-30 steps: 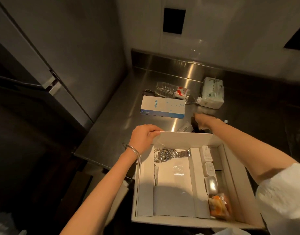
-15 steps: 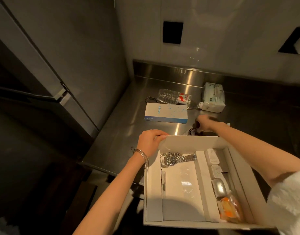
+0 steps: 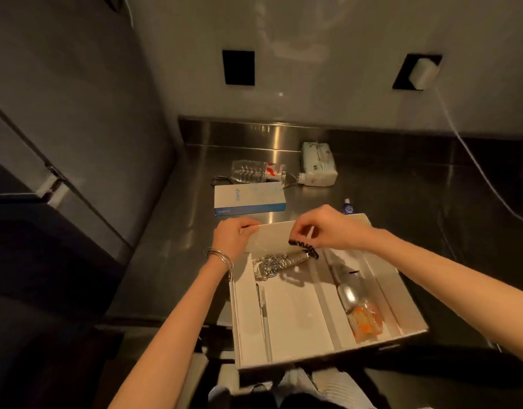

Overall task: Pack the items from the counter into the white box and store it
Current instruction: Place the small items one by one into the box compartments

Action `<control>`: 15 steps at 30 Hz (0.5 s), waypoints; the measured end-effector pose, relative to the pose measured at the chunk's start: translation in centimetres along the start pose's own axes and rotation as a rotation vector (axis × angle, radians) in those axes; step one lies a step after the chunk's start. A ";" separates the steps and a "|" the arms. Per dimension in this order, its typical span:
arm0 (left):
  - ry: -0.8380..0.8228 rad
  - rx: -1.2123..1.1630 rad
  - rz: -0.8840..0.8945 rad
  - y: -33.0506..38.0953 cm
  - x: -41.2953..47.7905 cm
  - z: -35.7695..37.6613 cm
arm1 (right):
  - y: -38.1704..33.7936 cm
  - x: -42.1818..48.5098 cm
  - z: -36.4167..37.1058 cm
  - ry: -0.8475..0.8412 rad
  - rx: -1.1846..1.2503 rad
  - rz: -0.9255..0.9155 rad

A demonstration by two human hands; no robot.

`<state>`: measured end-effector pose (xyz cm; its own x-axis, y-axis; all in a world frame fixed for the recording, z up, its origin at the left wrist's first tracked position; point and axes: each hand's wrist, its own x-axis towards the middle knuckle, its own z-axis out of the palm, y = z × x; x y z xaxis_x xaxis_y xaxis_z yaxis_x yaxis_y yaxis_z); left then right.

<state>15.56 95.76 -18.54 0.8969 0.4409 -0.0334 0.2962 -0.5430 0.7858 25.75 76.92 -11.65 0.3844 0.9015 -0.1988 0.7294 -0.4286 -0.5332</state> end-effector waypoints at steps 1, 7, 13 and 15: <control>-0.003 0.006 0.003 0.1 -0.1 0.0 | 0.0 0.3 1.9 -0.044 -0.090 -0.016; -0.001 0.002 0.009 0.8 -0.7 -0.3 | 0.8 4.0 8.5 0.046 -0.482 0.038; 0.006 -0.010 -0.001 0.8 -1.0 -0.5 | 1.1 5.4 10.4 0.123 -0.580 0.082; 0.009 -0.003 0.011 0.8 -0.9 -0.6 | 1.4 4.8 10.2 0.158 -0.506 0.058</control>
<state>14.79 95.33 -17.55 0.8972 0.4411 -0.0196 0.2857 -0.5460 0.7876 22.86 81.26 -21.73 0.4844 0.8721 -0.0691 0.8711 -0.4881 -0.0538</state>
